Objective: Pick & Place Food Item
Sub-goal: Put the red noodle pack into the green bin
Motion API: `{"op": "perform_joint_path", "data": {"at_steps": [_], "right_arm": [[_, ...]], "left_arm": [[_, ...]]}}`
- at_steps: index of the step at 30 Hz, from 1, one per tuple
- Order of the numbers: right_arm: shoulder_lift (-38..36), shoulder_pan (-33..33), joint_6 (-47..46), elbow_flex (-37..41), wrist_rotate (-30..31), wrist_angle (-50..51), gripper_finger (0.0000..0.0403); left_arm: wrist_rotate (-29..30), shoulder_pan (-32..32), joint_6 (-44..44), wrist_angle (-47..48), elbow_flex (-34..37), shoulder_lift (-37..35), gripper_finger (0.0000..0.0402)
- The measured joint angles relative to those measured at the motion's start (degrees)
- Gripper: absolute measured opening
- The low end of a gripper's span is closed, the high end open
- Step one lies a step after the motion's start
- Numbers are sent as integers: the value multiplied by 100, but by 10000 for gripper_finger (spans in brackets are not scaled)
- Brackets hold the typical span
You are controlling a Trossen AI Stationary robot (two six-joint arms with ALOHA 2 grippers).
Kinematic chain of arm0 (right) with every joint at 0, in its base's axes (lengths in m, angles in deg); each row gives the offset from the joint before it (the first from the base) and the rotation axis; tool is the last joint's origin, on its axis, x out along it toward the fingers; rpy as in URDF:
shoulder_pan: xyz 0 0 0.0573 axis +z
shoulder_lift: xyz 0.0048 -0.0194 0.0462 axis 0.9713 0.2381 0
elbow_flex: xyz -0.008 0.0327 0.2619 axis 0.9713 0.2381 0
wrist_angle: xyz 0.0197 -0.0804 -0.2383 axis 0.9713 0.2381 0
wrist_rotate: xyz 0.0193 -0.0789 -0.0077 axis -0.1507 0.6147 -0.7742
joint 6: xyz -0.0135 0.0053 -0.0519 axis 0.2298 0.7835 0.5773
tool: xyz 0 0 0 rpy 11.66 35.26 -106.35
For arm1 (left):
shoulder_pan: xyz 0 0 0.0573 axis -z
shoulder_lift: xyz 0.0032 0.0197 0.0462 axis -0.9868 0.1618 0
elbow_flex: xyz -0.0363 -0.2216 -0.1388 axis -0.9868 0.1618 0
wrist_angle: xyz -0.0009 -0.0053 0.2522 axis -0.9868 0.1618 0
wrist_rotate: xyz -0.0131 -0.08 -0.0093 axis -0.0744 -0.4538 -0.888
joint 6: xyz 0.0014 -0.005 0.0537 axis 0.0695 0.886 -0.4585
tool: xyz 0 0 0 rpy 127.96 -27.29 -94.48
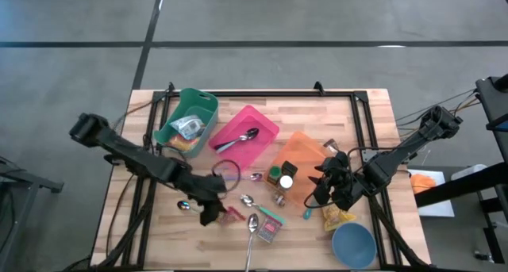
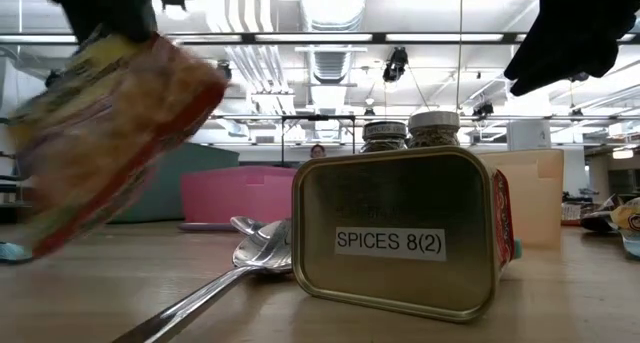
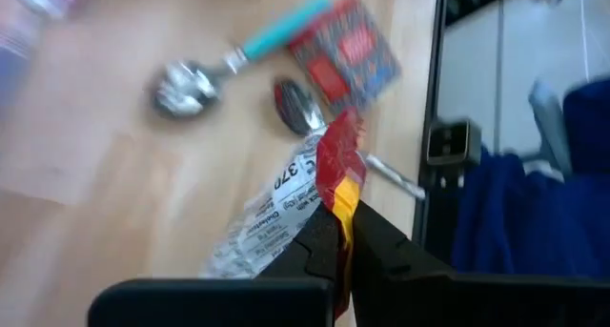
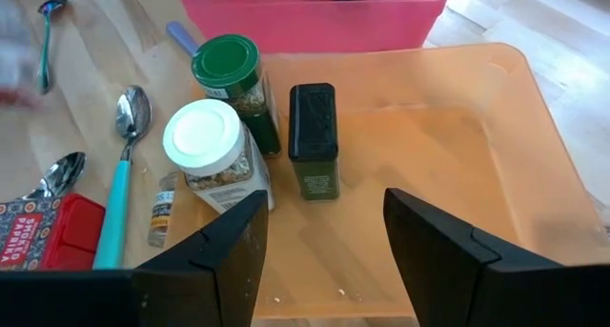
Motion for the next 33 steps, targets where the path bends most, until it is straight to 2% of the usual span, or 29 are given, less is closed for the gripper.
{"op": "perform_joint_path", "data": {"at_steps": [13, 20, 26, 30, 33], "right_arm": [[0, 0, 157, 16, -2, -3, 208], [0, -3, 269, 24, 0, -9, 208], [0, -3, 287, 23, 0, -6, 208], [-2, -3, 572, -85, 43, -11, 208], [-2, -3, 889, -158, 298, -21, 208]], "left_arm": [[2531, -92, -398, 1093, 0, -2516, 3], [3468, -625, -1071, 1424, 0, -3369, 1], [3979, -1735, -1737, 2196, -321, -3601, 1], [3951, -2494, -2034, 2347, -425, -3530, 1], [3912, -2871, -2411, 2344, -428, -3408, 1]]}}
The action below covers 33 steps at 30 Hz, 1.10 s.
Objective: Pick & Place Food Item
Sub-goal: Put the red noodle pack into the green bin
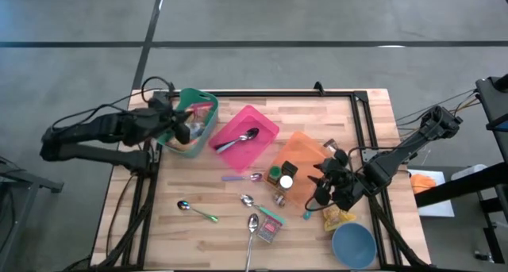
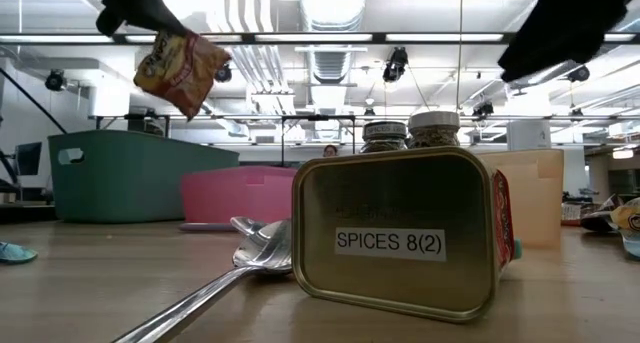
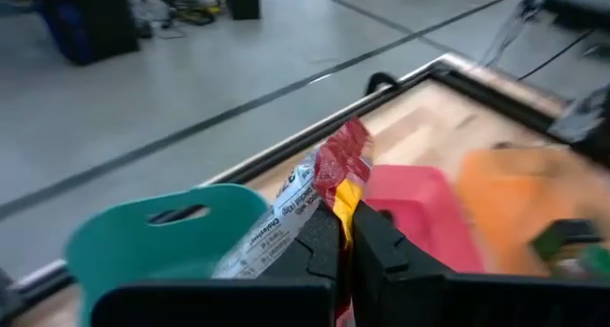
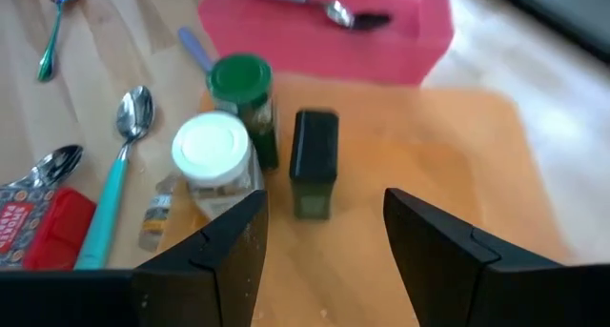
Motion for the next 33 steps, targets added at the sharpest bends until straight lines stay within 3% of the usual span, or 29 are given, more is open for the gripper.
{"op": "perform_joint_path", "data": {"at_steps": [6, 13, 22, 33], "right_arm": [[0, 0, 435, -25, 634, -127, 208], [0, -20, 1045, -21, 1184, -121, 208], [0, -15, 1837, -19, 1198, -108, 208], [0, -11, 2047, 180, 1159, -91, 208]], "left_arm": [[6, -584, -513, -19, -2, 395, 1], [548, -1416, -772, -22, -2, 1025, 1], [584, -2561, -1374, -61, -2, 2095, 1], [624, -2877, -2198, -532, -2, 3404, 1]]}}
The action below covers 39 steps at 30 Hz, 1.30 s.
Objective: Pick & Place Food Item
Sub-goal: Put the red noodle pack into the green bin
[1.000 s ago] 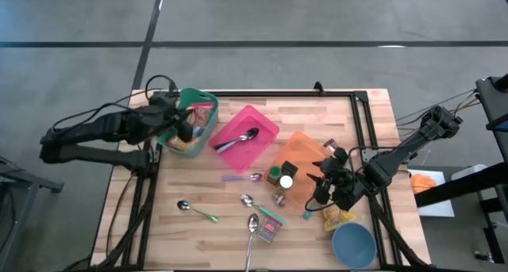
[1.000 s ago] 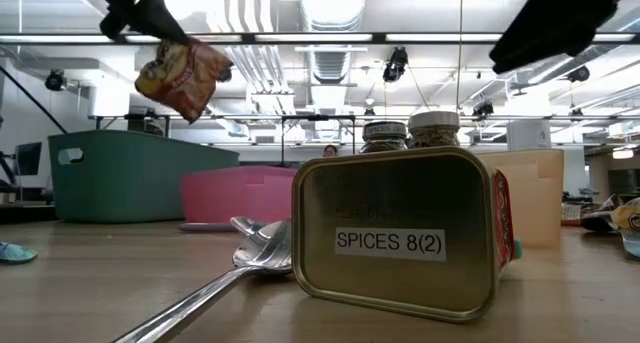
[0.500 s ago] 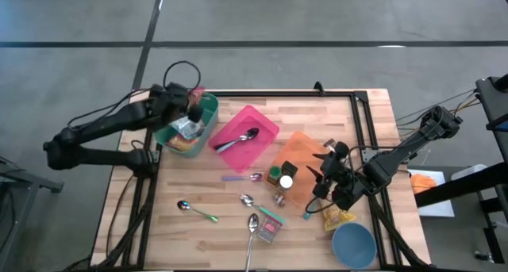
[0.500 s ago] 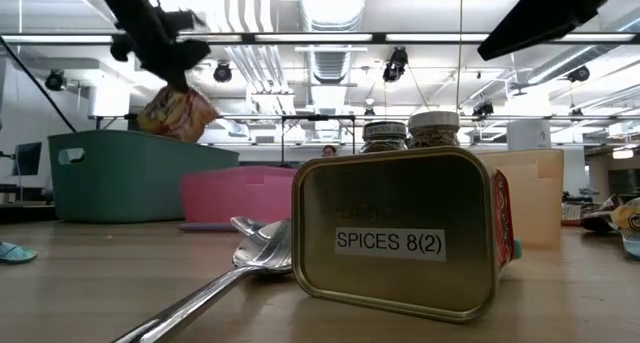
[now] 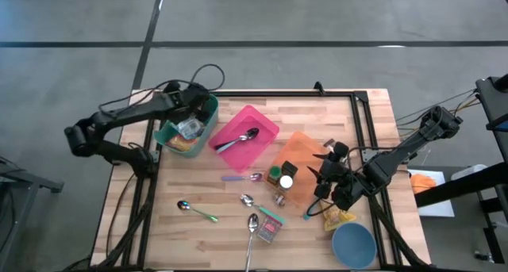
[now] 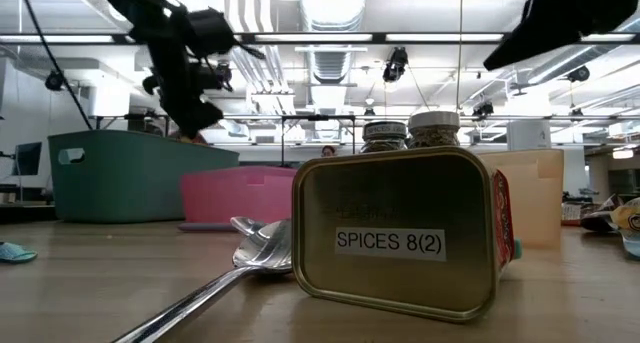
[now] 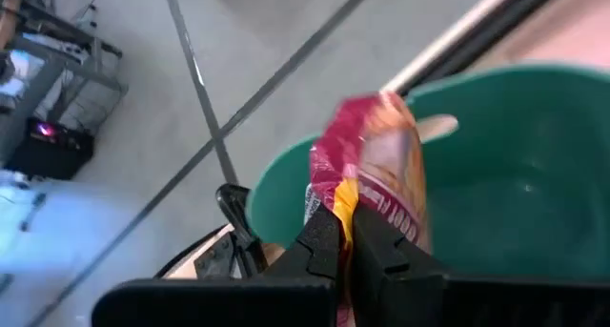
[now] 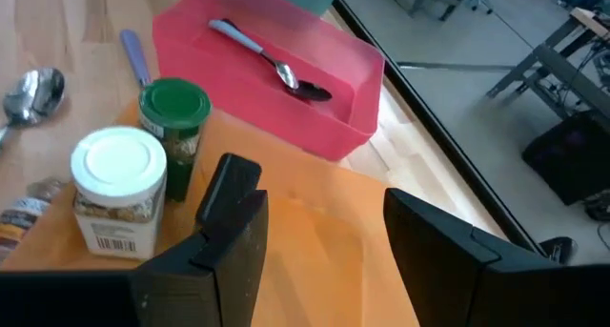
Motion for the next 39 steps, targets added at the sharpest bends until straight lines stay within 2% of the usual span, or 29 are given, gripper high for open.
{"op": "perform_joint_path", "data": {"at_steps": [12, 28, 32, 39], "right_arm": [[0, 0, -280, 77, -605, -15, 208], [0, 0, -579, 77, -871, -24, 208], [0, 0, -577, 77, -871, -23, 208], [0, 0, -577, 77, -871, -25, 208]], "left_arm": [[-249, 0, 164, 229, -1, 821, 1], [164, -22, 964, 579, 8, 557, 2], [79, -22, 1007, 725, 7, 511, 22], [46, -22, 1127, 948, 7, 511, 89]]}}
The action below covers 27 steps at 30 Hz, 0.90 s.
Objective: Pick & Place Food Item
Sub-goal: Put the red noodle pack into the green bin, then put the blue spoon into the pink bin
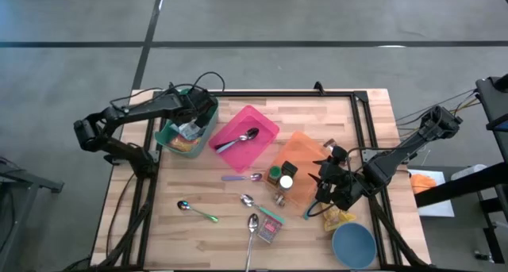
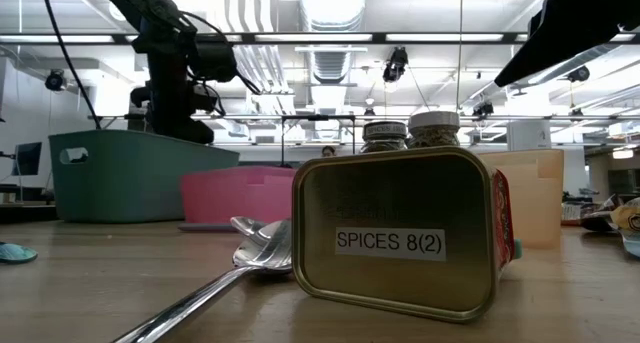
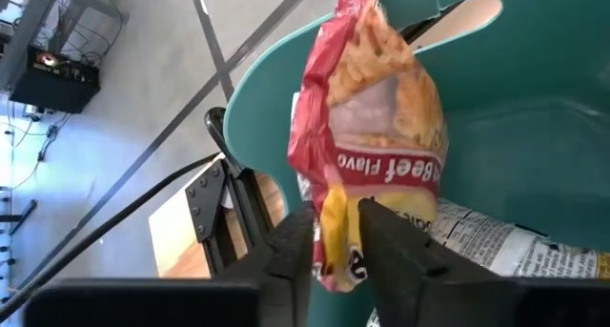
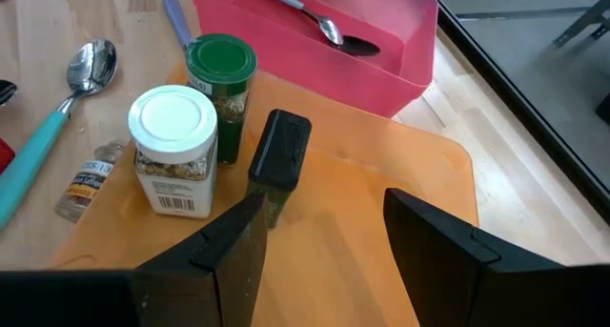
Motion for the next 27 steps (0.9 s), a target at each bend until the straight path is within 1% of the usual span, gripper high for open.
{"op": "perform_joint_path", "data": {"at_steps": [9, 14, 16, 18, 22, 25, 27], "right_arm": [[0, 0, -26, 0, -37, -7, 208], [0, 0, -36, 0, -44, -11, 208], [0, 0, -39, 0, -44, -15, 208], [0, 0, -39, 0, -42, -20, 208], [0, 0, -39, 0, -41, -29, 208], [0, 0, -36, 0, -39, -75, 208], [0, 0, -16, 0, -39, -141, 208]], "left_arm": [[0, 0, -2, 6, -28, -18, 177], [-4, 6, 6, 108, -114, -229, 218], [-120, 27, 87, 184, -172, -368, 229], [-475, 45, 178, 248, -252, -526, 236], [-1624, 154, 208, 259, -317, -818, 240], [-2409, 403, 214, 288, -293, -914, 239], [-2677, 700, 214, 434, -291, -916, 239]]}}
